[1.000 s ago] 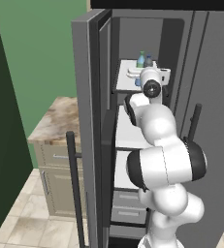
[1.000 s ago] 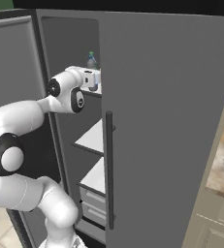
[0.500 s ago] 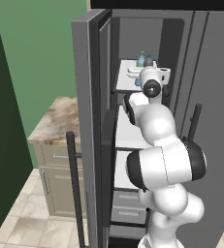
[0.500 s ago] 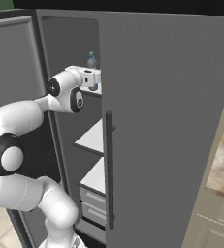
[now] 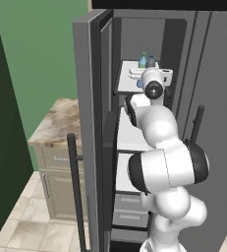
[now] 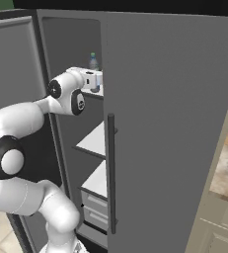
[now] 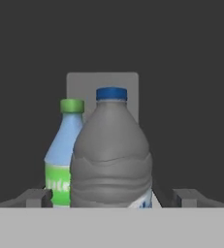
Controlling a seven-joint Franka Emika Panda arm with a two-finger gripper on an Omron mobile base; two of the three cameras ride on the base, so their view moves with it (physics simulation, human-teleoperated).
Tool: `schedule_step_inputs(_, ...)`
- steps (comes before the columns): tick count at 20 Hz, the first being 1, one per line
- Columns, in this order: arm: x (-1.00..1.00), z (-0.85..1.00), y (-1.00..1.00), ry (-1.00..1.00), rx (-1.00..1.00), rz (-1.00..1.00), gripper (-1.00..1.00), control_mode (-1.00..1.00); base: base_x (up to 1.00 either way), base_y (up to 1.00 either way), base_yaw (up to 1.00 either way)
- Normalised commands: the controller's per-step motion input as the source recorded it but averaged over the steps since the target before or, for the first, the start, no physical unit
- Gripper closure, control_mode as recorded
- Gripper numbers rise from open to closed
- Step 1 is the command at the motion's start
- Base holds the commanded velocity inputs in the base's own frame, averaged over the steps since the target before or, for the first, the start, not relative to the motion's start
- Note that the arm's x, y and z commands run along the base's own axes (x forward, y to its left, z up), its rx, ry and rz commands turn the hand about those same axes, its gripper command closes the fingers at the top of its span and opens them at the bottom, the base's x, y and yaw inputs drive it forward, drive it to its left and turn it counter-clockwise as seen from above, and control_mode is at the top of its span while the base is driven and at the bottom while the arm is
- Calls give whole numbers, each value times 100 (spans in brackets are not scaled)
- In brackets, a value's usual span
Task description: Take the bottled waters from the counter and place them in the freezer to freeze. Close the freezer door after placing the bottles.
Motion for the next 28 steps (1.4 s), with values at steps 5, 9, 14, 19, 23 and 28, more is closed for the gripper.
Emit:
schedule_step_inputs(5,0,0,0,0,0,0,-100,-100,0,0,0)
schedule_step_inputs(9,-35,16,6,0,0,0,-100,-100,0,0,0)
schedule_step_inputs(14,-56,39,0,4,10,0,-100,-100,0,0,0)
schedule_step_inputs(19,-82,37,0,9,12,0,-100,-100,0,0,0)
schedule_step_inputs(23,-100,11,8,20,8,0,-100,-100,0,0,0)
schedule_step_inputs(28,-100,11,21,22,0,0,-100,-100,0,0,0)
